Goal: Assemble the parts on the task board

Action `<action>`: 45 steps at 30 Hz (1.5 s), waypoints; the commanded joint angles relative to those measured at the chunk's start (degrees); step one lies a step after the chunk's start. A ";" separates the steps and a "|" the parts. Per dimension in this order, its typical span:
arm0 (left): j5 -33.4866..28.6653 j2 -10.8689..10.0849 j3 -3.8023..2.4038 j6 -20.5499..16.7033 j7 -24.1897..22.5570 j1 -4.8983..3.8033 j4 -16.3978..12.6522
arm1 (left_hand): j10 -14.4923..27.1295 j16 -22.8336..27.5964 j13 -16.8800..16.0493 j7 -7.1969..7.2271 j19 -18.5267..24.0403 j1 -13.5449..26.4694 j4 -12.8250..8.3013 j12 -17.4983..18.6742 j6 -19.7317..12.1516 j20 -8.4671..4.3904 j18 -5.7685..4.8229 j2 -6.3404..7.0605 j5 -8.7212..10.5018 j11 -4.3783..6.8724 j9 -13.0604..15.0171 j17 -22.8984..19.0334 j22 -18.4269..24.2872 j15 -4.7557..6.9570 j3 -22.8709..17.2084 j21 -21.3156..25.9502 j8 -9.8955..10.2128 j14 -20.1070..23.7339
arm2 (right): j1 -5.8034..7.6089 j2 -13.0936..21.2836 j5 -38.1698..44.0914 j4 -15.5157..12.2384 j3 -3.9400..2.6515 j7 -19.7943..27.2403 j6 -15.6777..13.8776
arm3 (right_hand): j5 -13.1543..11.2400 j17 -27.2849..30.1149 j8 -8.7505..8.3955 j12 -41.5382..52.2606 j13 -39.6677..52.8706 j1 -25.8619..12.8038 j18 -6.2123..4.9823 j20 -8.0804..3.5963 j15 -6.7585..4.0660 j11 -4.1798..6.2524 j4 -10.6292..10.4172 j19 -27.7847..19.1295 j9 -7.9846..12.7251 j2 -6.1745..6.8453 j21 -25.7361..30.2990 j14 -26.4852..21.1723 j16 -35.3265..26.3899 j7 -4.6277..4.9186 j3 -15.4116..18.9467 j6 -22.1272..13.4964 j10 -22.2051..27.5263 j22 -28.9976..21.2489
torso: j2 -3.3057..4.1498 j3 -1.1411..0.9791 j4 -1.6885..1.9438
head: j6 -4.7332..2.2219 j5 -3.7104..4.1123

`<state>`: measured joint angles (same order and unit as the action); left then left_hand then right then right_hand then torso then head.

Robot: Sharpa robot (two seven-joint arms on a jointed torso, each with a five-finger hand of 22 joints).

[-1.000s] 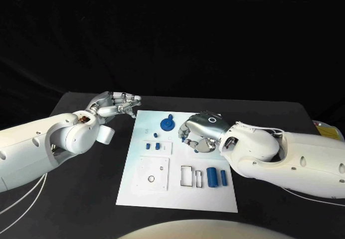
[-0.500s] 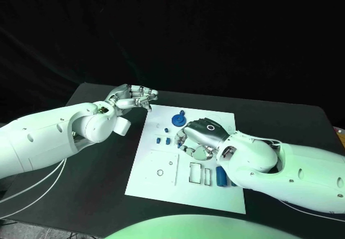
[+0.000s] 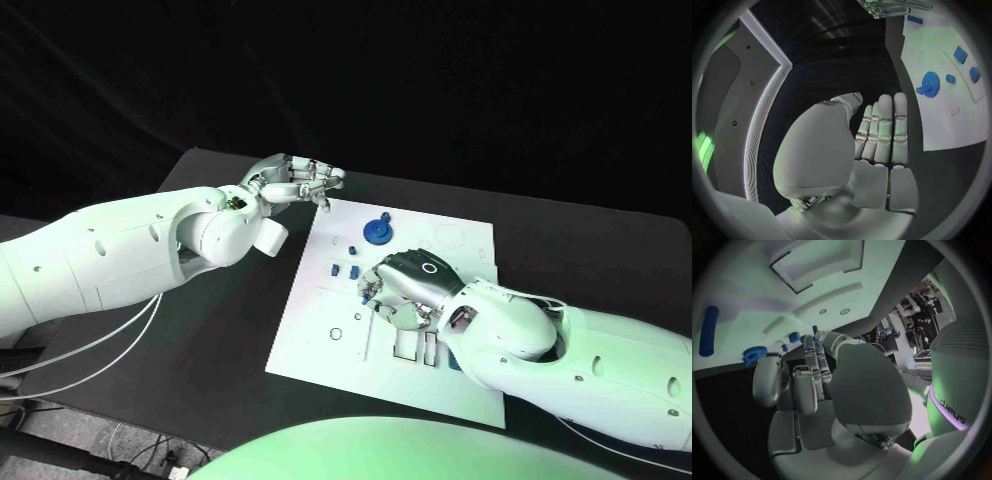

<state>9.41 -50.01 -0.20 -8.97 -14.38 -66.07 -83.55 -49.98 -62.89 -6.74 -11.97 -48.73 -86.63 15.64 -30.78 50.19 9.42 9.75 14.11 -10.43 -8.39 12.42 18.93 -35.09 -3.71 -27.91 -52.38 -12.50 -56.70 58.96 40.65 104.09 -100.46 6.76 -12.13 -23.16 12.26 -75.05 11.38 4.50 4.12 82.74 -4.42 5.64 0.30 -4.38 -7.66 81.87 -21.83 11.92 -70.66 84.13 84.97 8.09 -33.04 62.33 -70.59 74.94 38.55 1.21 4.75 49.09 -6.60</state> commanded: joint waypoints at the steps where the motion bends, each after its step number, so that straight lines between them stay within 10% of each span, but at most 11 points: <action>1: 0.05 0.21 -0.03 0.47 -0.32 -0.02 -0.07 | 0.38 0.26 0.05 -0.02 -0.38 0.26 -0.28 0.09 -0.45 0.16 0.76 -0.08 0.10 0.12 -0.06 -0.08 0.09 -0.35 -0.05 0.27 0.18 0.01 | -0.49 -0.35 0.29 0.23 0.03 0.92 -0.29 | 0.40 -2.71 0.33 0.23 0.05 -0.39 0.41 0.17 -0.35 0.00 0.38 0.33 -0.03 -0.13 -0.11 3.39 0.29 -0.02 -0.09 0.27 -0.51 6.81 | -0.01 0.02 -0.03 | 0.25 -0.46; 45: 0.10 0.24 -0.03 1.02 0.23 -0.03 0.02 | 0.44 0.32 0.06 -0.03 -0.45 0.27 -0.35 0.01 -0.44 0.19 0.77 -0.11 0.11 0.10 -0.03 -0.08 0.18 -0.37 0.01 0.42 0.19 0.00 | -2.67 -2.46 0.05 2.73 0.22 1.42 0.70 | 0.36 -2.68 0.37 0.10 0.03 -0.87 0.34 0.15 -0.34 -0.02 0.47 0.20 -0.19 -0.20 0.28 3.40 0.30 0.00 -0.11 0.10 -0.47 6.67 | 0.04 0.03 -0.02 | 0.91 -1.24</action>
<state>9.42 -49.84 -0.20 -8.87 -14.04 -66.07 -83.41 -49.98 -62.89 -6.75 -11.97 -48.85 -86.63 15.64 -30.78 50.19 9.54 9.75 14.11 -10.43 -8.39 12.42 18.93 -35.01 -3.71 -27.91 -52.18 -12.50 -56.70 56.47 38.28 103.54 -97.94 6.86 -10.86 -23.29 12.50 -75.05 11.52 4.28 4.10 82.46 -4.42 5.64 0.30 -4.39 -7.50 81.86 -21.93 11.64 -70.66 84.13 84.97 8.07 -33.20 61.89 -70.58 74.91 38.58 1.23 4.75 50.00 -7.81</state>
